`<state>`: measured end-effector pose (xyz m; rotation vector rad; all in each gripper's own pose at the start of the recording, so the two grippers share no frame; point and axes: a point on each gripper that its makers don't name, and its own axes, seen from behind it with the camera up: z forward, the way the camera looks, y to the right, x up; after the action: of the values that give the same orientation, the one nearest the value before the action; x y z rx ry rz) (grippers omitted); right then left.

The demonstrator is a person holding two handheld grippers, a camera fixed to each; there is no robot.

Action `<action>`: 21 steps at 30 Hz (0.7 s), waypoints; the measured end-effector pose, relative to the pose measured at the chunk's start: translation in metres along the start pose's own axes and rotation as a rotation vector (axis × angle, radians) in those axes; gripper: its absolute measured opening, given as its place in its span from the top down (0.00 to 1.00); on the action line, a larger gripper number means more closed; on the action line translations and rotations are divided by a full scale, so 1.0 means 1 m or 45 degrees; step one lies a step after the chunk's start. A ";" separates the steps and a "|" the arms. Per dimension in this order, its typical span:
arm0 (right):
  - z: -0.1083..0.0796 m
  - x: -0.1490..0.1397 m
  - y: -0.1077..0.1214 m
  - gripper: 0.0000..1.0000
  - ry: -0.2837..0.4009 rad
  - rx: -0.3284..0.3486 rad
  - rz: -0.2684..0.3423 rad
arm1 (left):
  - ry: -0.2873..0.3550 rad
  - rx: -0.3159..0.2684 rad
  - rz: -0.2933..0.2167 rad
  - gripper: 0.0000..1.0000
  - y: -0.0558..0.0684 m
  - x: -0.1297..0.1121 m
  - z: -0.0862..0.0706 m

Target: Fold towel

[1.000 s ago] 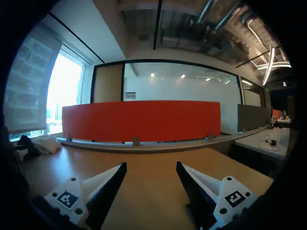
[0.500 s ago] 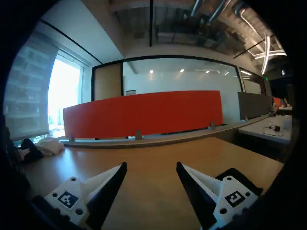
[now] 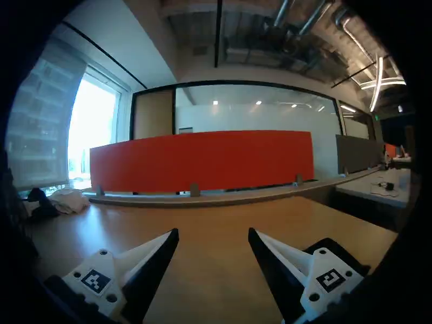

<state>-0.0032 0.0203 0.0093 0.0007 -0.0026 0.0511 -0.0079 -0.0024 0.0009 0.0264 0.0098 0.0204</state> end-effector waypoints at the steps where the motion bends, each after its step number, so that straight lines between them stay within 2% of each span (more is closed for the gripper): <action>1: 0.000 0.000 -0.001 0.00 0.002 0.002 -0.008 | 0.000 0.000 0.000 0.06 0.000 0.000 0.000; 9: -0.004 0.000 -0.010 0.00 0.004 0.016 -0.058 | 0.000 0.000 0.000 0.06 0.000 0.000 0.000; 21: -0.005 0.001 -0.010 0.00 0.003 0.012 -0.063 | 0.000 0.000 0.000 0.07 0.000 0.000 0.000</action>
<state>-0.0021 0.0099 0.0045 0.0102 0.0003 0.0016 -0.0078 -0.0024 0.0006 0.0265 0.0098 0.0204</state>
